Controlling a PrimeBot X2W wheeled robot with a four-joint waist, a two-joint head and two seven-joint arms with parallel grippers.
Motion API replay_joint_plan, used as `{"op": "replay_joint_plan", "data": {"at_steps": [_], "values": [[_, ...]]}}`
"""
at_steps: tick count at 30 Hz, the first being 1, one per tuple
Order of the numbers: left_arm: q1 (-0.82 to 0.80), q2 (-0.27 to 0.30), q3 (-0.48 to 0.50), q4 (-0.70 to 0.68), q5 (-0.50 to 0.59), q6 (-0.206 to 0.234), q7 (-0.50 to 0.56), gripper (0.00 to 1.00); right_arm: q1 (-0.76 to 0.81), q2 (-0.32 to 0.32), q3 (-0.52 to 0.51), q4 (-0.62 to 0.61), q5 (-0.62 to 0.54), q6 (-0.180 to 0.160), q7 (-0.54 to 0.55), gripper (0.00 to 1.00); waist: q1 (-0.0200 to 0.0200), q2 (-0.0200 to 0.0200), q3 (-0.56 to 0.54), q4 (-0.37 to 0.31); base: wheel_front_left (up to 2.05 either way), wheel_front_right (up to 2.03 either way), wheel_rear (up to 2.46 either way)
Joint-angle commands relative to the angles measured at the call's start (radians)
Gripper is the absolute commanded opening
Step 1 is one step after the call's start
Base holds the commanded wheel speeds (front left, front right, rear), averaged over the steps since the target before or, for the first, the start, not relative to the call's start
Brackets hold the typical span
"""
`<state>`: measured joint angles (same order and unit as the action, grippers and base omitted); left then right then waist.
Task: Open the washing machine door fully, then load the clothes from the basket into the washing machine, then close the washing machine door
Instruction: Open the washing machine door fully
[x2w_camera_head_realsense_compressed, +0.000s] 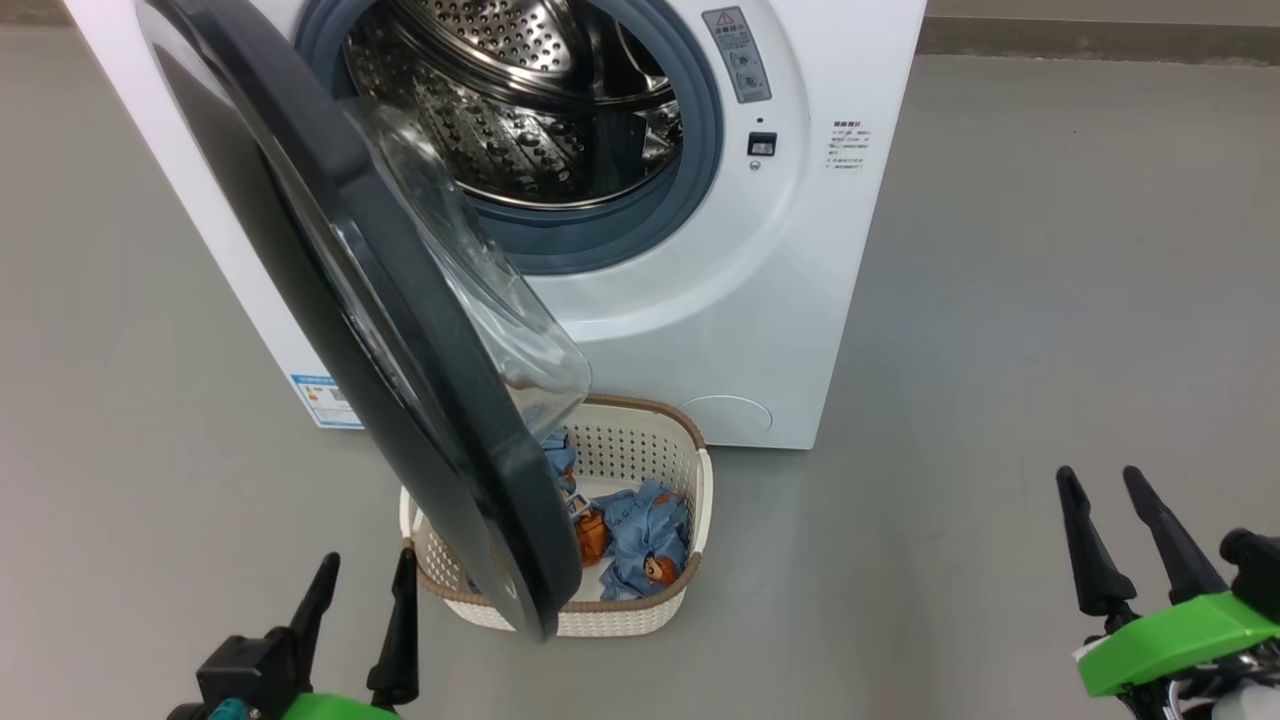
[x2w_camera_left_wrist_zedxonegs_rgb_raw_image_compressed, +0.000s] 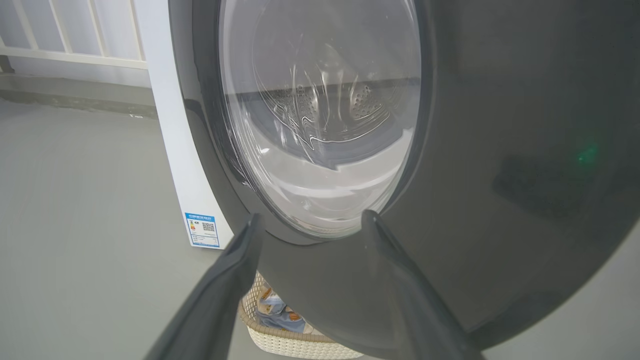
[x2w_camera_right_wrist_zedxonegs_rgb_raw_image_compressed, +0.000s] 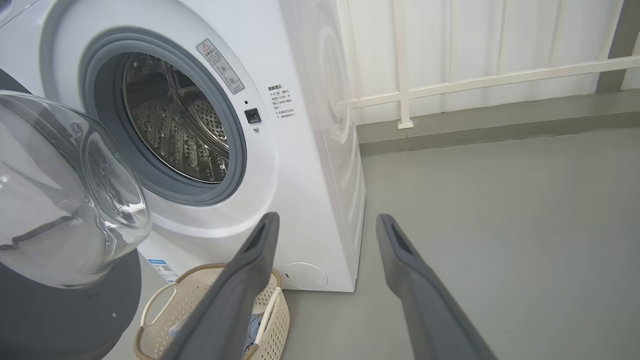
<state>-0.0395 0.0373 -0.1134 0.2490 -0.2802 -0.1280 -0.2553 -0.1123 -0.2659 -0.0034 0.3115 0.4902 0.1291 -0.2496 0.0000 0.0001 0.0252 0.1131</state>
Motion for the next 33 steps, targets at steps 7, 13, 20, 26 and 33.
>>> {"op": "replay_joint_plan", "data": {"at_steps": [7,13,20,26,33], "values": [[-0.02,0.013,0.031,-0.025,0.006,-0.003,-0.006,1.0,0.047,0.03,-0.04,0.001,-0.068,0.002,-0.012,1.0,0.0,-0.0001,0.0,0.005,0.0,0.0,0.0],[-0.019,0.013,0.028,-0.023,0.001,-0.003,-0.006,1.0,0.071,0.049,-0.057,0.033,-0.094,0.002,-0.012,1.0,0.0,-0.0001,-0.001,0.009,0.0,0.0,0.0],[-0.017,0.013,0.033,-0.023,0.002,-0.003,-0.006,1.0,0.074,0.061,-0.07,0.033,-0.107,0.002,-0.012,1.0,0.0,-0.0001,0.0,0.005,0.0,0.0,0.0],[-0.024,0.013,0.037,-0.021,-0.01,-0.003,-0.006,0.0,0.068,0.064,-0.074,0.015,-0.113,0.002,-0.012,1.0,0.0,-0.0001,0.003,0.002,0.0,0.0,0.0],[-0.048,0.013,0.073,-0.1,-0.035,-0.003,-0.006,0.0,0.066,0.064,-0.093,-0.003,-0.113,0.002,-0.012,1.0,0.0,-0.0001,0.01,0.011,0.0,0.0,0.0]]}}
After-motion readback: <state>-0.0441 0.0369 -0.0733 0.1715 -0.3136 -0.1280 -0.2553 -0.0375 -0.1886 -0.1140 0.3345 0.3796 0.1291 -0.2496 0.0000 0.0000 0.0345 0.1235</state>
